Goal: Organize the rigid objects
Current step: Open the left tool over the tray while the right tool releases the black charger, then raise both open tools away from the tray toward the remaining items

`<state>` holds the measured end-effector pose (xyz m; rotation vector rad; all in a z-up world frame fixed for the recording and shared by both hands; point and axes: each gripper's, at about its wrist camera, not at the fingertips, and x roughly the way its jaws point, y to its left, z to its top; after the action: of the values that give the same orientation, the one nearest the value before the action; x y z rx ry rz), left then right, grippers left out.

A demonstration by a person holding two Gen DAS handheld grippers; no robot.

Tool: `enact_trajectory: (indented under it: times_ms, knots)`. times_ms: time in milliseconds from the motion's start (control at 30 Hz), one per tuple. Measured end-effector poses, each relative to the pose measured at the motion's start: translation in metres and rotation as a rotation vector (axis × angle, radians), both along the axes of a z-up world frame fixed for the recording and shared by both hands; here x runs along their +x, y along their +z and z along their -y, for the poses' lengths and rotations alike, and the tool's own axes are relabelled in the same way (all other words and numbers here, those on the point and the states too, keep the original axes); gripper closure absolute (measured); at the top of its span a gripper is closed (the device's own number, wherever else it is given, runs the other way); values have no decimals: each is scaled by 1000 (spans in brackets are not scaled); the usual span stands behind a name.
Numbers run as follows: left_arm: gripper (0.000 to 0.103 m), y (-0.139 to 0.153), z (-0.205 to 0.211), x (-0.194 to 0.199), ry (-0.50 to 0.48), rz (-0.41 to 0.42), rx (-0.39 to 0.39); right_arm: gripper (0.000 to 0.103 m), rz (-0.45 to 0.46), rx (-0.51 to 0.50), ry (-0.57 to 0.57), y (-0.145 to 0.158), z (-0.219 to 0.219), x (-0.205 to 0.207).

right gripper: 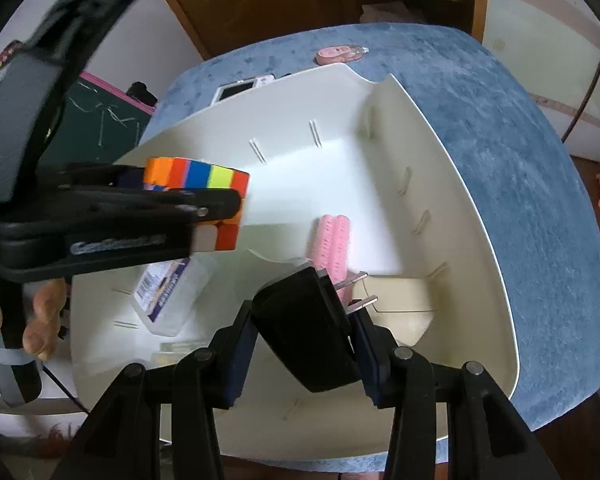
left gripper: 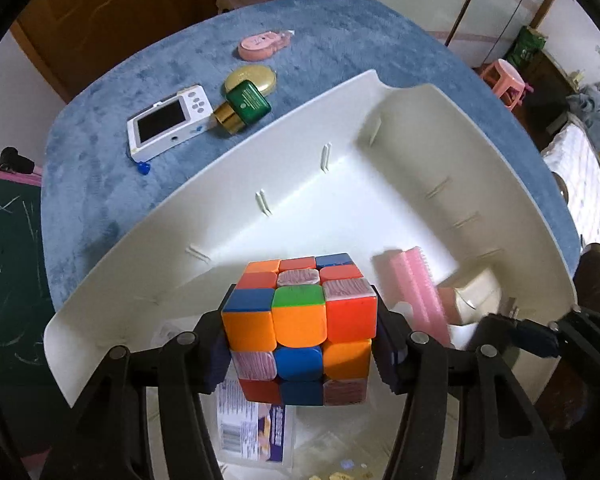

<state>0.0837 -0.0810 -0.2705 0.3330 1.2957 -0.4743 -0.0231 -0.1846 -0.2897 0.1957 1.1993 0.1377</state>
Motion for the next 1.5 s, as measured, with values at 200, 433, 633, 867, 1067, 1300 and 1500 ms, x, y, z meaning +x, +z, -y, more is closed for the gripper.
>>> enact_trajectory:
  times_ms: [200,433,633,867,1067,1300,1500]
  knots:
    - [40,-8,1,-2,-5,-21,46,46,-28,5,10,-4,0,1]
    - [28,12,-7,-5,11,-18,-13,36,-3,7,-10,6,8,1]
    - [28,44,-11,-10,23,11,-80,36,33,13,-5,22,12,4]
    - [28,81,-24,-5,76,69,-161,36,60,22,-2,35,15,12]
    - [28,112,-40,8,152,117,-206,36,86,26,22,50,16,24]
    - [28,141,-54,24,211,182,-225,36,112,42,48,73,19,52]
    - [28,155,-63,42,258,217,-233,36,144,19,76,94,26,83]
